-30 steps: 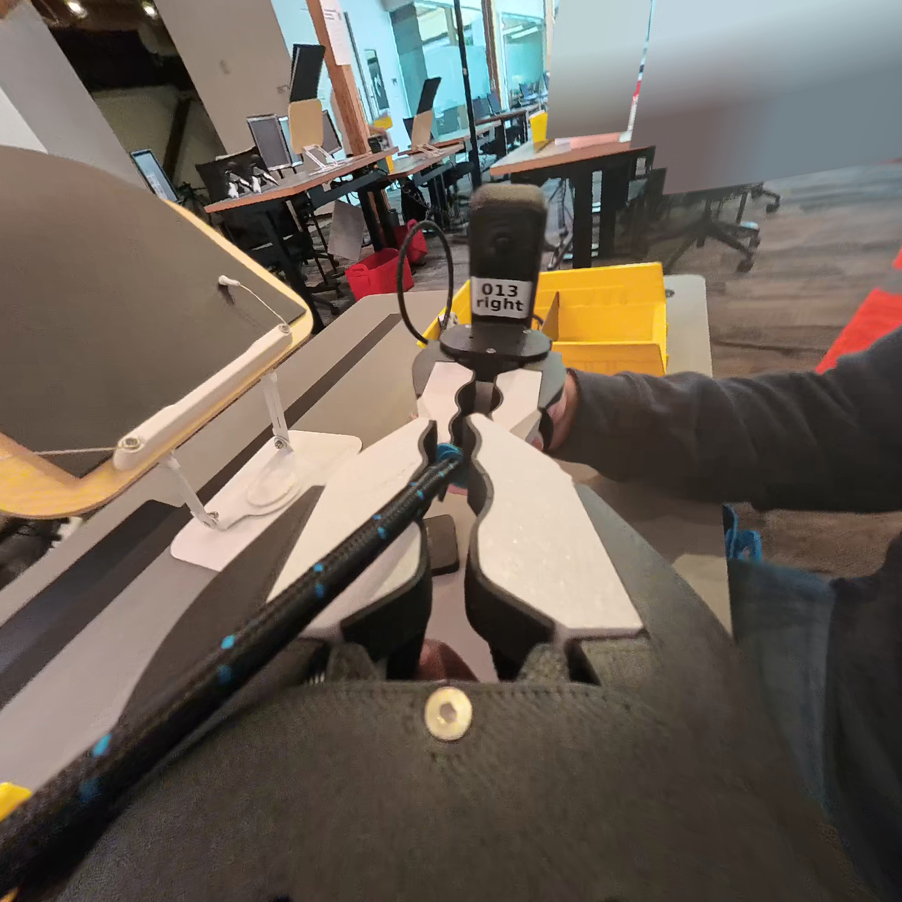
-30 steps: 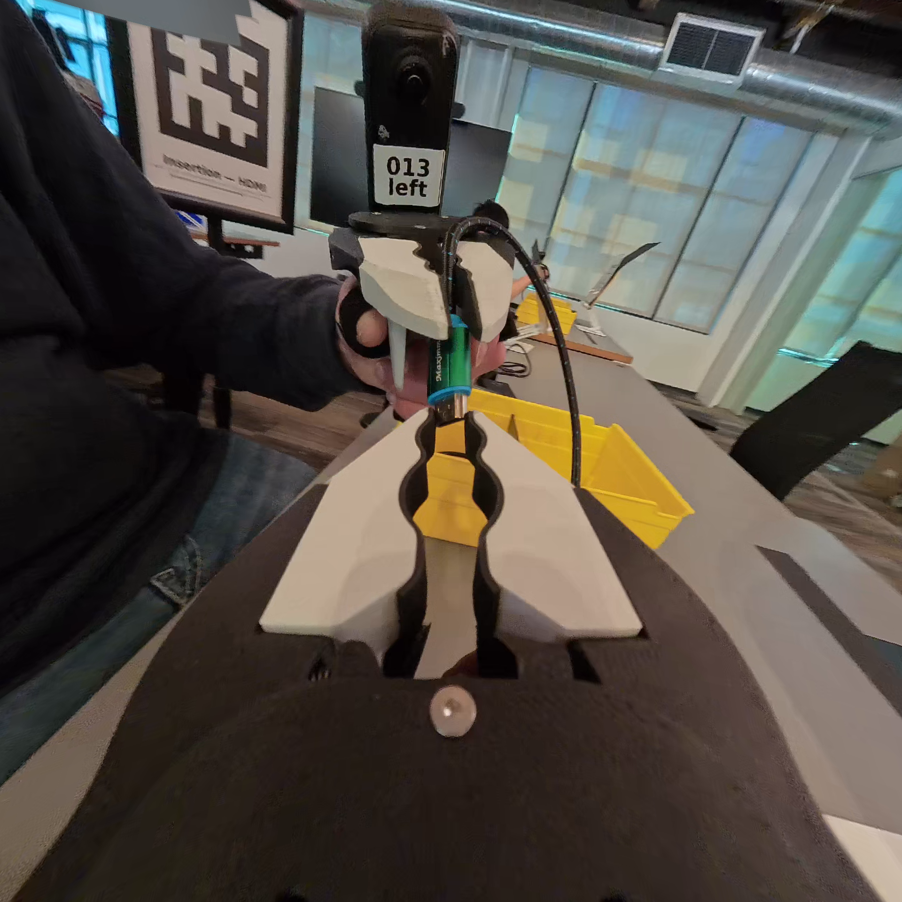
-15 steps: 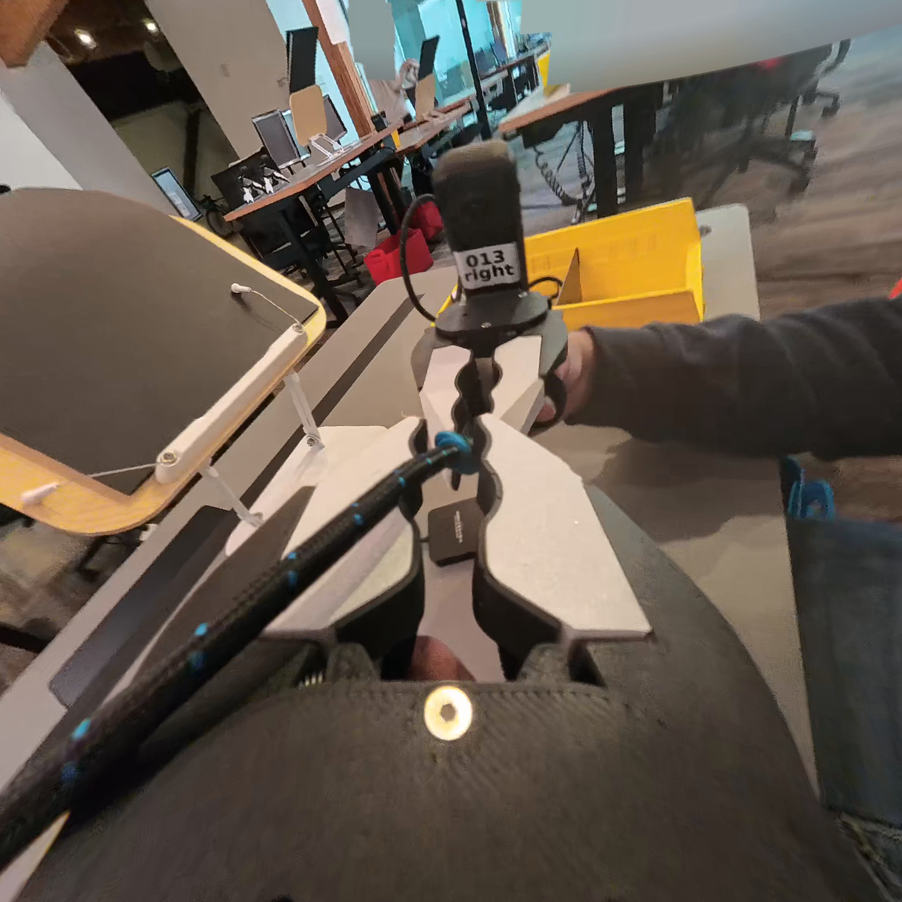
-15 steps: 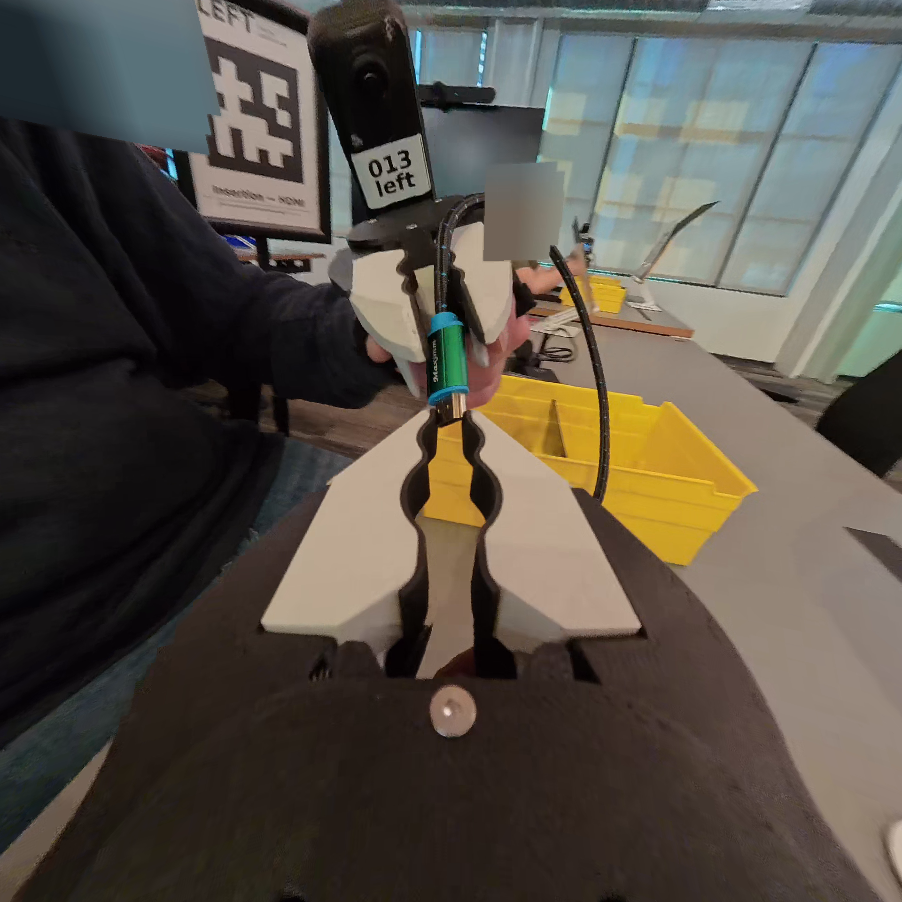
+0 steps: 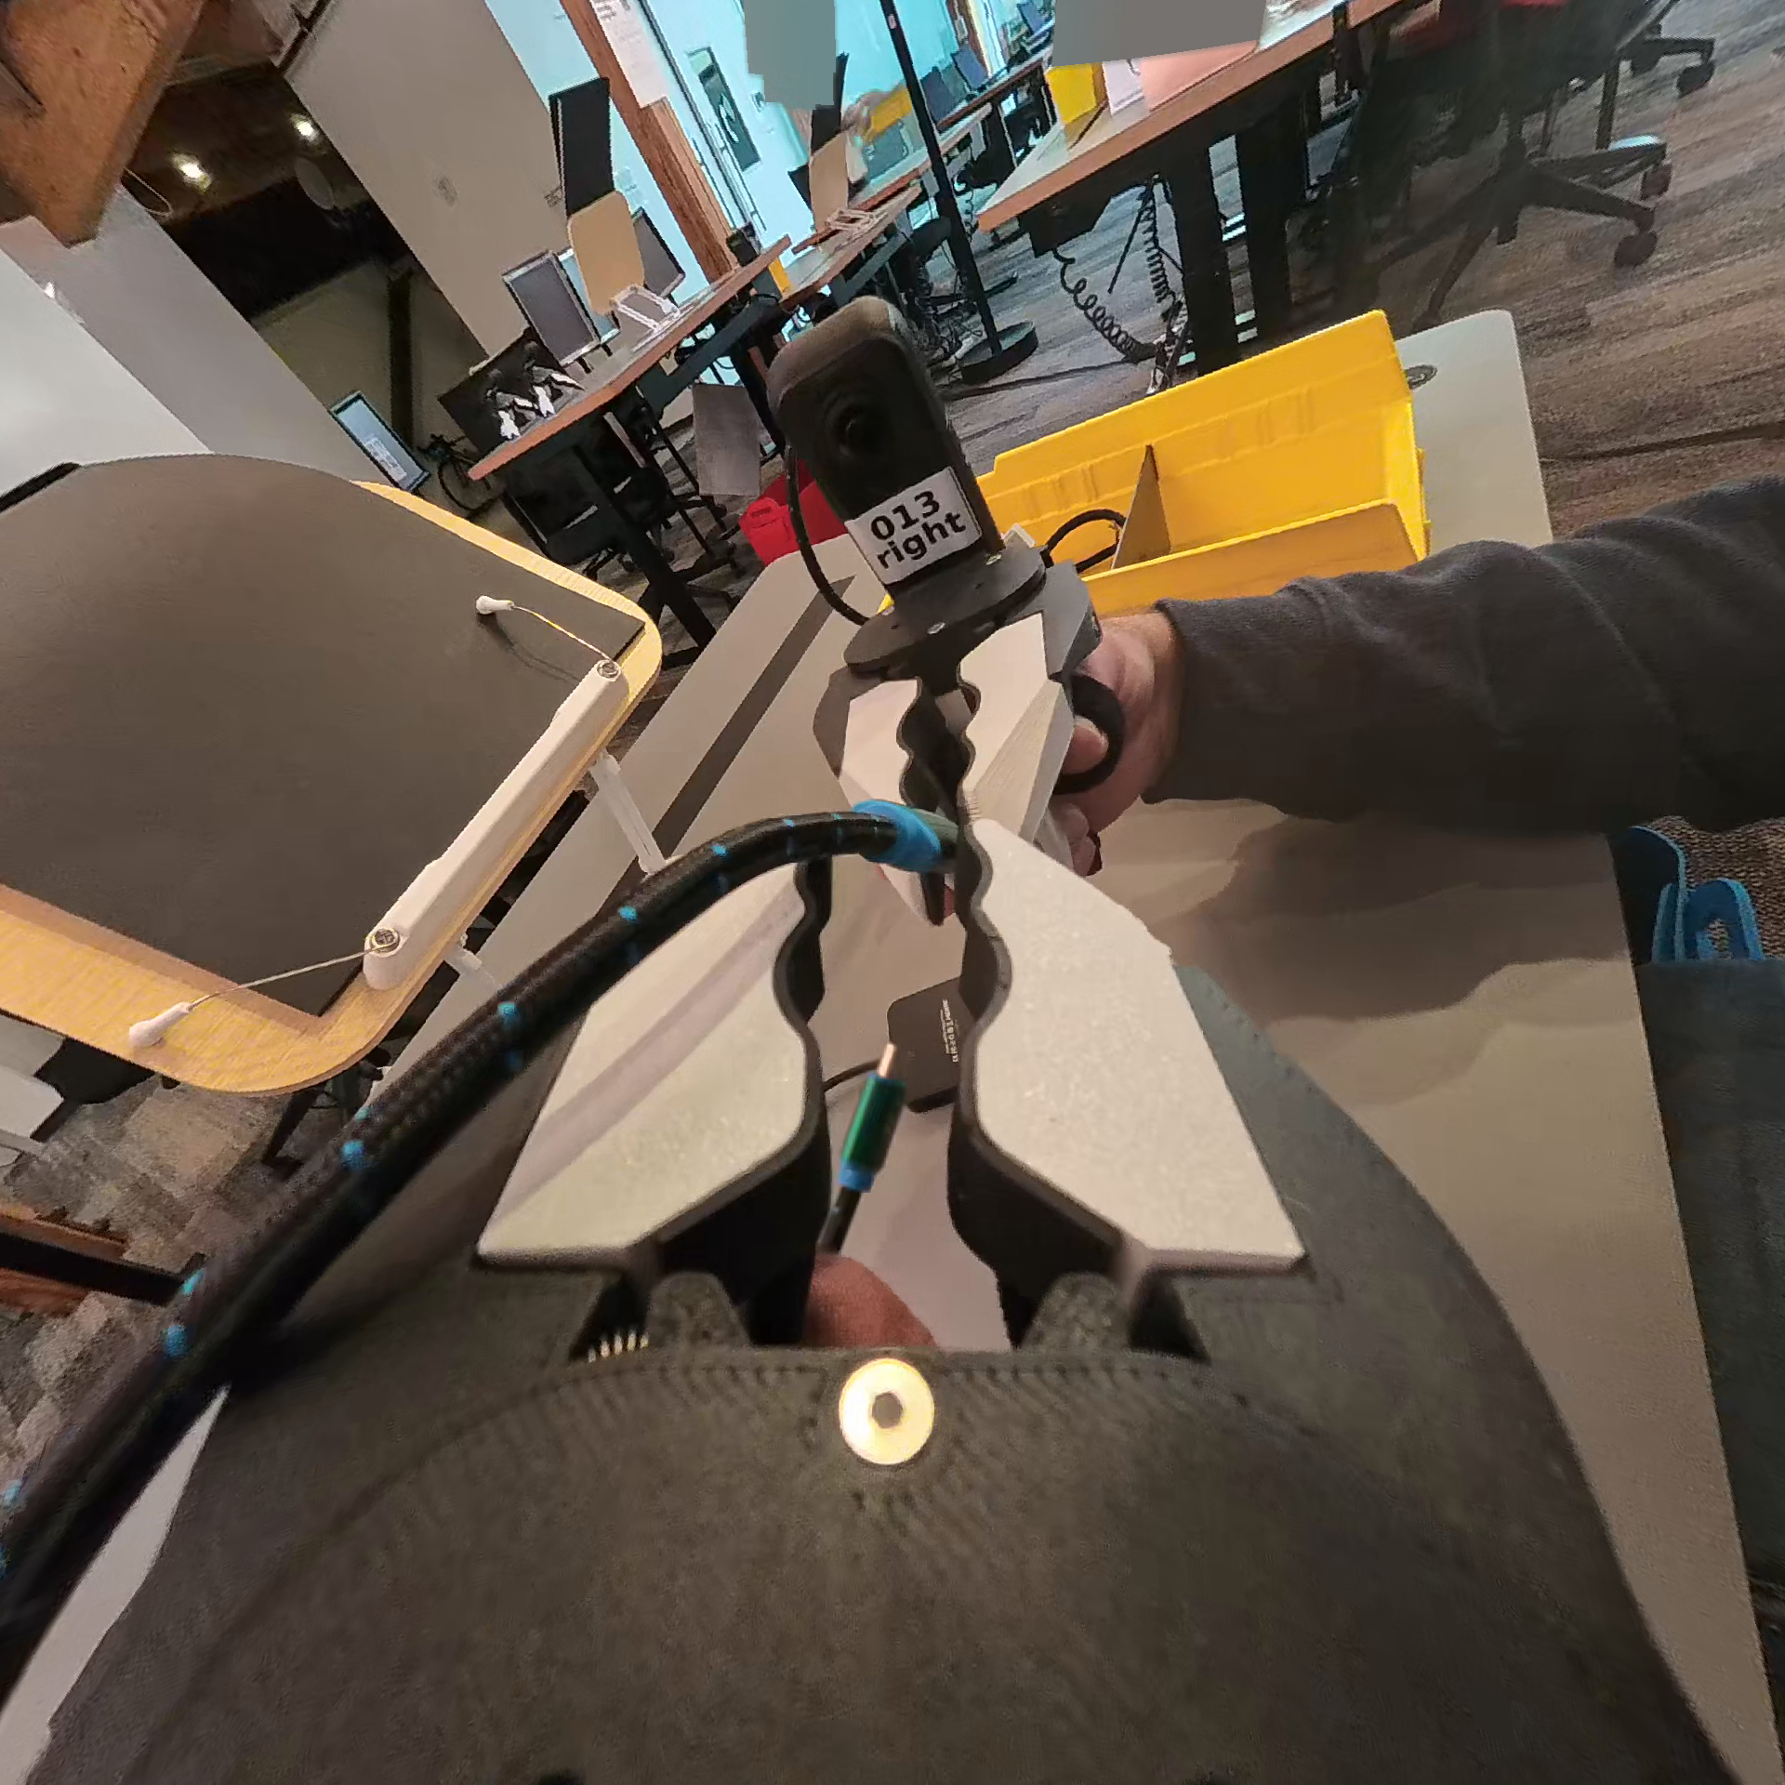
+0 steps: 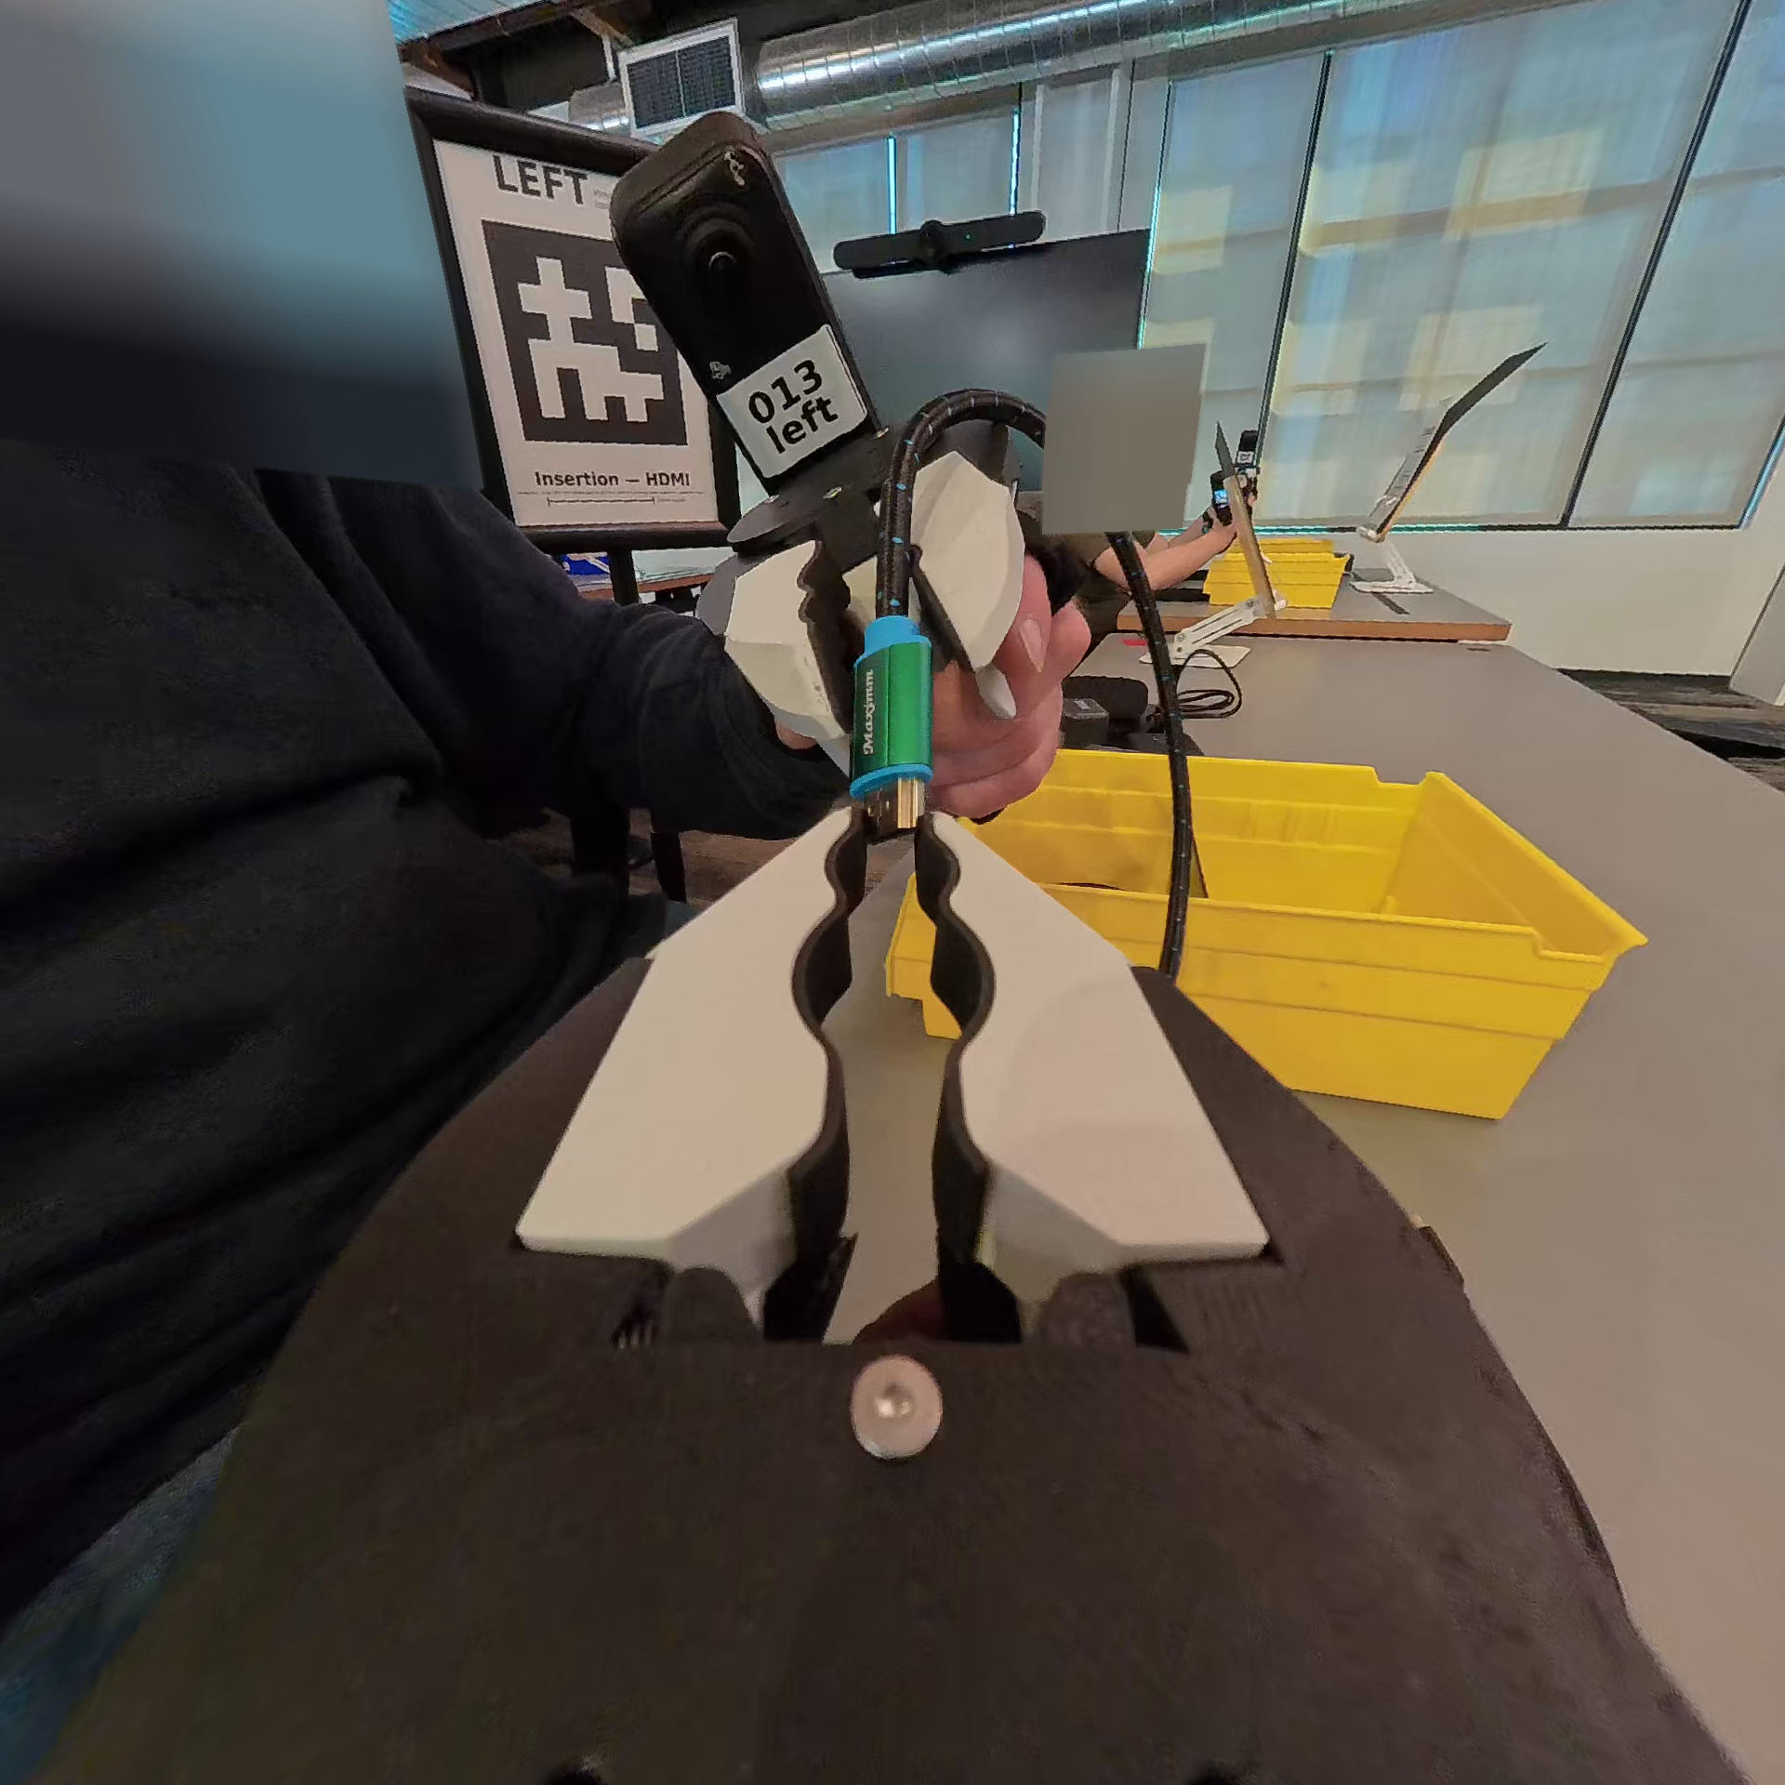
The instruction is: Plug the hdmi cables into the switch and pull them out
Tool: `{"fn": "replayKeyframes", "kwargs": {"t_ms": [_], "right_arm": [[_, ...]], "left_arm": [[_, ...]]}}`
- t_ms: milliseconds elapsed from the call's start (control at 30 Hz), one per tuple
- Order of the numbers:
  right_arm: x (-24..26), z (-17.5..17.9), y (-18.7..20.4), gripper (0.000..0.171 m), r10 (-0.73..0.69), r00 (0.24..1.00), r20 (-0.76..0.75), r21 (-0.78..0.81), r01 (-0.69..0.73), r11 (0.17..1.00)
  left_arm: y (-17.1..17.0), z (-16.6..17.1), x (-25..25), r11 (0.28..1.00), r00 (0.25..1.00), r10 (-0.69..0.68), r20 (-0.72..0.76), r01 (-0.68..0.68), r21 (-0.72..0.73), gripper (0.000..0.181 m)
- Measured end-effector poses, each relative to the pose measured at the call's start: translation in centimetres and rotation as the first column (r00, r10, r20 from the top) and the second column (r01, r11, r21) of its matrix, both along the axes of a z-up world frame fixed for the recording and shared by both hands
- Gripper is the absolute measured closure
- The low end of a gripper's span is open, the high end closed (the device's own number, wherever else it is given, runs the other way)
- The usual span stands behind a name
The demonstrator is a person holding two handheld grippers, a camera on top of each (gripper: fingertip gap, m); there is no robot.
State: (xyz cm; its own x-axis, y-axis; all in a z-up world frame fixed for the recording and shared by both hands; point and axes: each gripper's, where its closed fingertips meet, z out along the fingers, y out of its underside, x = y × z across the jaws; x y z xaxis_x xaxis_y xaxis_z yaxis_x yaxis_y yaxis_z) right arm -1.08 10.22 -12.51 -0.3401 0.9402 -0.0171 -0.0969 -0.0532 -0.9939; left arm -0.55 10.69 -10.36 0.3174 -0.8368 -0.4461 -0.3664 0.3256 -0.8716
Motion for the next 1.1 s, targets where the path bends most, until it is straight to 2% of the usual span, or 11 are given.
{"fn": "replayKeyframes", "kwargs": {"t_ms": [400, 667, 833, 1000, 1100], "right_arm": [[-0.5, -1.2, -1.0, 0.164, 0.076, 0.995, 0.067, -0.03, -0.074, 0.997], [-0.2, -1.5, -1.7, 0.165, 0.109, 0.99, 0.085, -0.021, -0.108, 0.994], [-0.5, -0.8, -0.2, 0.162, -0.034, 0.998, 0.045, 0.076, 0.03, 0.997], [-0.8, 0.9, 1.4, 0.148, -0.228, 0.97, -0.088, 0.224, 0.243, 0.944], [-0.8, 1.6, 1.8, 0.144, -0.284, 0.949, -0.139, 0.264, 0.312, 0.913]], "left_arm": [[-0.7, -0.3, 0.1, 0.998, 0.999, -0.046, -0.022, 0.047, 0.048, 0.156], [-1.9, -0.5, 0.4, 0.993, 0.993, -0.098, -0.066, 0.102, 0.06, 0.163], [-0.8, 0.2, 0.2, 0.998, 0.997, -0.052, 0.055, 0.054, -0.033, 0.169], [0.4, 1.2, -0.5, 0.987, 0.974, 0.004, 0.227, 0.032, -0.156, 0.17], [0.9, 1.8, -0.7, 0.978, 0.948, 0.042, 0.315, 0.025, -0.207, 0.17]]}}
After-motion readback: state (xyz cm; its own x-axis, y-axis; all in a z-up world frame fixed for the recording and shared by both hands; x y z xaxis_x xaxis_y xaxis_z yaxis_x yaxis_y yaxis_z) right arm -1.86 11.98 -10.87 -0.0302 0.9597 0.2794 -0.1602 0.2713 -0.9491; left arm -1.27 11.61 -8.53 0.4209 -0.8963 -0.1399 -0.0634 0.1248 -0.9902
